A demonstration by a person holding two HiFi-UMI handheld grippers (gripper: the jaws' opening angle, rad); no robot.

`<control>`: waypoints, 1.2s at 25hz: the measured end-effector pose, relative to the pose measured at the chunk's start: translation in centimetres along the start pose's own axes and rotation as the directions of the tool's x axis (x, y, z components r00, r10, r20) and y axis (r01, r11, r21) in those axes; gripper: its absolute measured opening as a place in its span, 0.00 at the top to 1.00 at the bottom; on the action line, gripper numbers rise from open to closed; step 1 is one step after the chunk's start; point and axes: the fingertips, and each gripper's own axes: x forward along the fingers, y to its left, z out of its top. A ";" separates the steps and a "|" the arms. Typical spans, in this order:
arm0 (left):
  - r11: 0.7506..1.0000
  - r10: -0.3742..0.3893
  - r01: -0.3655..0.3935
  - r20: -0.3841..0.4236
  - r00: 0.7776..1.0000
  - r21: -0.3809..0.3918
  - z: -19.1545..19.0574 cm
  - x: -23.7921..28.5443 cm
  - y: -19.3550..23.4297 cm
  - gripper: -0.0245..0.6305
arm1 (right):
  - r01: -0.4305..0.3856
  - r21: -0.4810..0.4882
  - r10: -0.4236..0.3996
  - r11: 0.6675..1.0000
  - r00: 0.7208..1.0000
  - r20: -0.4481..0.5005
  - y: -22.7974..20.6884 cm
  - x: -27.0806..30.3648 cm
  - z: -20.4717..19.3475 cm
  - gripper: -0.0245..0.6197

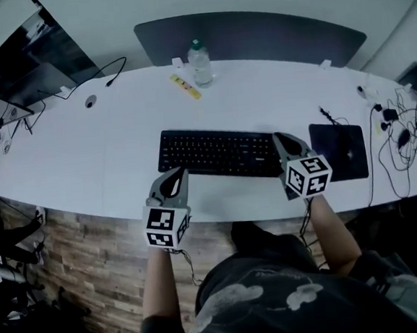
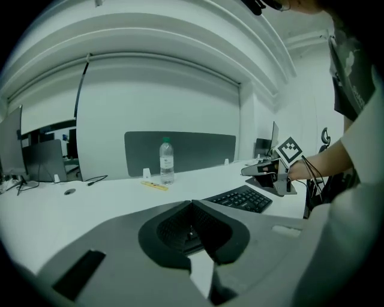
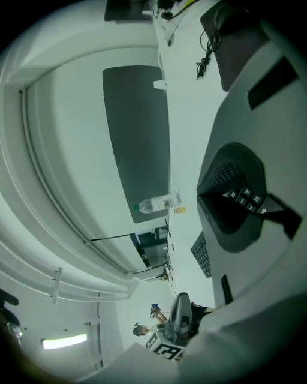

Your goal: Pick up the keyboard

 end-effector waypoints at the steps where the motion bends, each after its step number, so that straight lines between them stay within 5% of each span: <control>1: 1.000 -0.003 0.003 -0.005 1.000 0.015 0.3 0.7 0.4 0.96 | 0.005 0.004 -0.005 1.000 1.000 -0.002 -0.4 0.4 0.1 0.96; 11: 0.983 -0.104 0.124 -0.145 0.984 0.138 0.3 6.2 1.8 0.94 | 0.008 0.036 -0.008 0.999 1.000 -0.004 -2.9 4.1 0.9 0.96; 15: 0.949 -0.166 0.219 -0.233 0.958 0.225 -0.5 7.3 1.1 0.65 | 0.001 0.031 -0.001 1.000 1.000 0.000 -2.8 4.6 1.2 0.96; 17: 0.909 -0.204 0.296 -0.305 0.930 0.294 -1.4 7.5 0.6 0.53 | 0.005 0.028 -0.005 1.000 1.000 -0.002 -2.6 4.5 1.2 0.96; 20: 0.812 -0.242 0.430 -0.442 0.864 0.395 -3.2 7.8 0.2 0.40 | 0.028 0.028 -0.028 0.999 1.000 -0.002 -2.5 4.2 1.3 0.96; 25: 0.707 -0.323 0.590 -0.563 0.761 0.391 -4.9 8.9 -0.5 0.24 | 0.100 0.034 -0.101 0.994 0.995 0.009 -3.1 3.5 1.8 0.96; 30: 0.585 -0.280 0.693 -0.697 0.660 0.422 -7.2 10.0 0.6 0.13 | 0.170 0.050 -0.171 0.984 0.985 0.011 -3.4 2.7 2.0 0.96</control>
